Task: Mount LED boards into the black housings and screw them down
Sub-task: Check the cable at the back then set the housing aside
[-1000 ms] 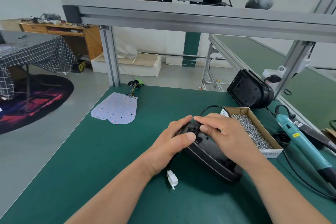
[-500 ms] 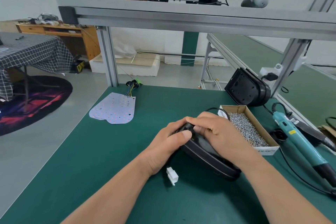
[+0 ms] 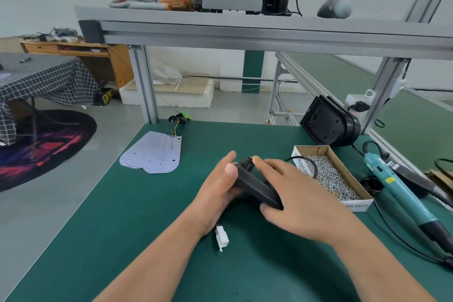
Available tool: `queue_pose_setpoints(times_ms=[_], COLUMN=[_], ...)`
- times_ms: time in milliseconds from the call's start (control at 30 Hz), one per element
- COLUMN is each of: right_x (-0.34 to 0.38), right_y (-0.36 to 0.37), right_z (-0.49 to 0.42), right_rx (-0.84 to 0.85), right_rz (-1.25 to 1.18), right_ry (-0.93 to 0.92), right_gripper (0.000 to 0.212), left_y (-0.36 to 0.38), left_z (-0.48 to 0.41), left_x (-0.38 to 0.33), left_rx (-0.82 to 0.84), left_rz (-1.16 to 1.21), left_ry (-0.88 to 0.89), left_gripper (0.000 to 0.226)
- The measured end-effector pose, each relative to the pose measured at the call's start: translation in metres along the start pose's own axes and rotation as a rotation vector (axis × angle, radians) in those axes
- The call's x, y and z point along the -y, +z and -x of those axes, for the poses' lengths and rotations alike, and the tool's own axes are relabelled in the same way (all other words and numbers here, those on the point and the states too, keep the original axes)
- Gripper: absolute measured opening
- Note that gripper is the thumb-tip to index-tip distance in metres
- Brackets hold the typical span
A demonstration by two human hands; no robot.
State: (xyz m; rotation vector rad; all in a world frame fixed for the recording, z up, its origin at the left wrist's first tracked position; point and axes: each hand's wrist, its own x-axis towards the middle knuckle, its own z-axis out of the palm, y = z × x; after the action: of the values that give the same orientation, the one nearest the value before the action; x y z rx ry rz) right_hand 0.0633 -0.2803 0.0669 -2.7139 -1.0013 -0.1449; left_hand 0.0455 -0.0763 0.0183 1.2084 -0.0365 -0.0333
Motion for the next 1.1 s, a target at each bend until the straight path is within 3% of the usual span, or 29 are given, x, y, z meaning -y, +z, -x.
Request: queue_pose_setpoints(times_ms=[100,167,233,267,367,433,500,600,667,733,833,967,1100], right_x=[-0.008,-0.014,-0.017,-0.019,-0.02,-0.018,-0.014,-0.008,-0.006,-0.005,-0.006,-0.009,-0.016], right_y=[-0.003,-0.005,-0.007,-0.007,-0.006,-0.003,0.003,0.018,0.025,0.029,0.033,0.036,0.031], right_z=[-0.003,-0.002,-0.001,-0.002,-0.004,-0.004,-0.006,-0.014,-0.018,-0.019,-0.02,-0.022,-0.02], right_rx=[-0.08,-0.134,-0.199,-0.23,-0.299,-0.288,-0.254,-0.234,-0.243,-0.251,-0.311,-0.424,-0.47], right_rz=[-0.078,-0.199,-0.425,-0.57,-1.009,-1.253,-1.401,-1.506,-1.6,-1.645,-1.612,-1.371,-1.237], right_ry=[0.087,0.166,0.218,0.246,0.304,0.362,0.443,0.528,0.574,0.57,0.469,0.427,0.403], right_gripper=[0.07,0.061,0.048,0.038,0.019,0.022,0.024,0.015,0.02,0.022,0.018,0.023,0.022], left_y=[-0.004,-0.012,-0.02,-0.021,-0.017,-0.014,-0.013,-0.005,0.004,0.008,0.007,0.003,0.005], left_z=[-0.002,-0.004,-0.005,-0.005,-0.004,-0.004,-0.004,-0.002,-0.002,-0.001,-0.001,-0.002,-0.001], left_x=[-0.009,-0.007,-0.001,0.001,-0.001,-0.004,-0.003,0.0,-0.001,0.0,0.001,0.002,0.003], left_rx=[-0.054,-0.106,-0.07,-0.029,-0.008,-0.053,-0.127,-0.239,-0.224,-0.206,-0.167,-0.143,-0.071], left_rz=[-0.123,-0.611,-1.173,-1.333,-1.447,-1.462,-1.374,-0.842,-0.488,-0.292,-0.188,-0.142,-0.15], left_ry=[-0.051,-0.034,0.068,0.094,0.091,0.089,0.088,0.037,-0.022,-0.047,-0.032,-0.039,-0.056], left_gripper=[0.099,0.074,0.063,0.056,0.018,0.014,0.015,0.02,0.027,0.029,0.034,0.026,0.059])
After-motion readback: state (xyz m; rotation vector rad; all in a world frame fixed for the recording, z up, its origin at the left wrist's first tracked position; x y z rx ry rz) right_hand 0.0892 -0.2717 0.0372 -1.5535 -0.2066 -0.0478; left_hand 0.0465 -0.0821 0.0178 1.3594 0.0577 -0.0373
